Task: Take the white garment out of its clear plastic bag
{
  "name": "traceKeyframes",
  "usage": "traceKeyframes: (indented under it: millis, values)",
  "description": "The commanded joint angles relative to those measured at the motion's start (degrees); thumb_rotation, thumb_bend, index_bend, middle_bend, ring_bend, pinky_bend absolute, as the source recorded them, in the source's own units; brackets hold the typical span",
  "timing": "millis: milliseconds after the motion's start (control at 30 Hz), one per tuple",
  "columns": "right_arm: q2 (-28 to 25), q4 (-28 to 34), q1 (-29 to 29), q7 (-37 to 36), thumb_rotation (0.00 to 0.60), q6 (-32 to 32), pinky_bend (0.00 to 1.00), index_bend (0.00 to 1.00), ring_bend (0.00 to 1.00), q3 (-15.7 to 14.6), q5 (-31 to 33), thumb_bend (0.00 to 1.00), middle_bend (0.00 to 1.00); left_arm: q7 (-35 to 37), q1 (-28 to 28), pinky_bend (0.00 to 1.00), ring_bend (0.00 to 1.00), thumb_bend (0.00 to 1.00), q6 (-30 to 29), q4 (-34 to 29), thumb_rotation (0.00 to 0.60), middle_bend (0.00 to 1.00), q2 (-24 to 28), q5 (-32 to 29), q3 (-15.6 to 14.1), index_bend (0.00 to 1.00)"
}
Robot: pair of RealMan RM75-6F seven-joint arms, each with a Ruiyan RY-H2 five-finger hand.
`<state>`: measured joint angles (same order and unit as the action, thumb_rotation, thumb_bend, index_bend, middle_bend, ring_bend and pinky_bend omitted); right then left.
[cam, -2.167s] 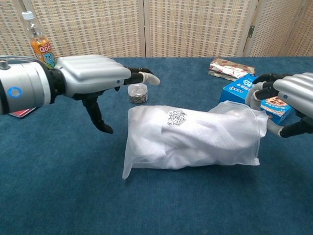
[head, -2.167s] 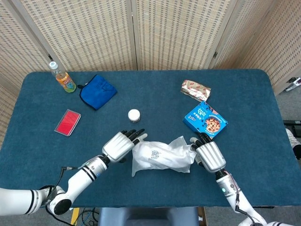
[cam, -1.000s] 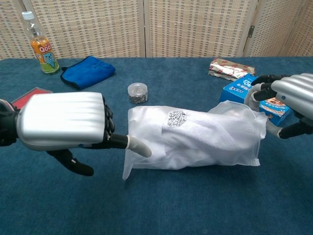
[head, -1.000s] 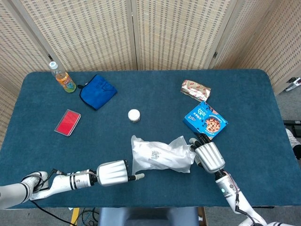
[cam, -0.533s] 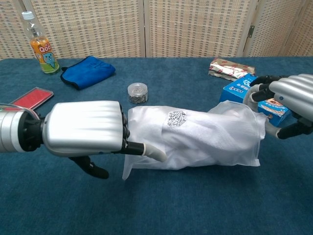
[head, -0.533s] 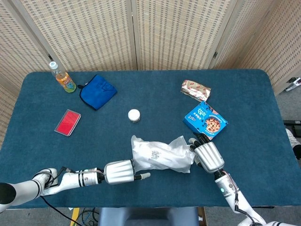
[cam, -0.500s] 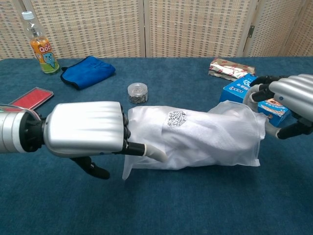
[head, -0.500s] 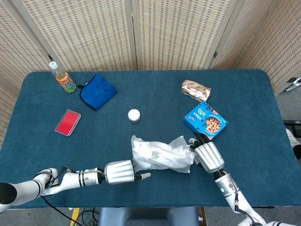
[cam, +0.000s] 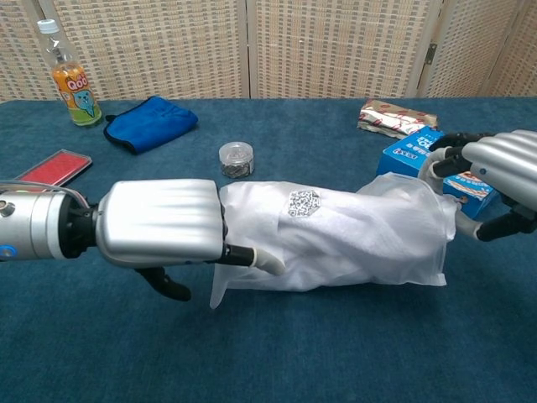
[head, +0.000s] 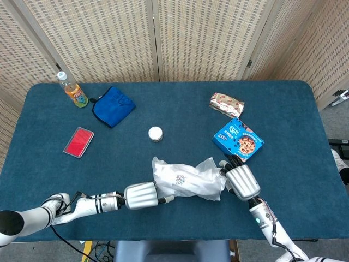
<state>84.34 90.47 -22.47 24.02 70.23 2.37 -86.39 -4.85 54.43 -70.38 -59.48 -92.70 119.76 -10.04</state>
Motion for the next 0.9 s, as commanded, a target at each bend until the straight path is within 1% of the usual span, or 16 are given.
traceKeyframes:
  millis: [33, 133, 333, 467, 600, 900]
  values:
    - [0.0, -0.1, 0.0, -0.1, 0.600, 0.0, 0.19, 0.67, 0.10, 0.0, 0.0, 0.52, 0.31, 0.1, 0.3, 0.81, 0.82, 0.13, 0.1, 0.4, 0.600, 0.87, -0.4, 0.2, -0.3, 0.23]
    - [-0.1, -0.1, -0.1, -0.2, 0.600, 0.0, 0.19, 0.67, 0.10, 0.0, 0.1, 0.52, 0.31, 0.5, 0.7, 0.81, 0.82, 0.15, 0.2, 0.8, 0.600, 0.87, -0.7, 0.2, -0.5, 0.27]
    - [-0.1, -0.1, 0.0, -0.5, 0.600, 0.0, 0.19, 0.67, 0.10, -0.1, 0.1, 0.52, 0.31, 1.7, 1.0, 0.81, 0.82, 0.27, 0.2, 2.2, 0.600, 0.87, -1.4, 0.1, -1.4, 0.31]
    - [-0.2, 0.0, 0.1, -0.6, 0.600, 0.2, 0.19, 0.67, 0.10, -0.2, 0.0, 0.52, 0.31, 2.2, 0.9, 0.81, 0.82, 0.36, 0.2, 2.8, 0.600, 0.86, -1.6, -0.2, -1.8, 0.33]
    - [-0.2, 0.1, 0.1, -0.7, 0.600, 0.1, 0.19, 0.67, 0.10, -0.2, -0.1, 0.52, 0.31, 2.4, 0.9, 0.81, 0.82, 0.38, 0.0, 2.9, 0.600, 0.86, -1.6, -0.3, -2.2, 0.37]
    - [-0.3, 0.1, -0.1, -0.5, 0.600, -0.2, 0.19, 0.67, 0.10, -0.3, 0.0, 0.51, 0.31, 4.4, 0.7, 0.81, 0.81, 0.38, -0.4, 4.2, 0.600, 0.86, -1.8, -0.8, -3.1, 0.53]
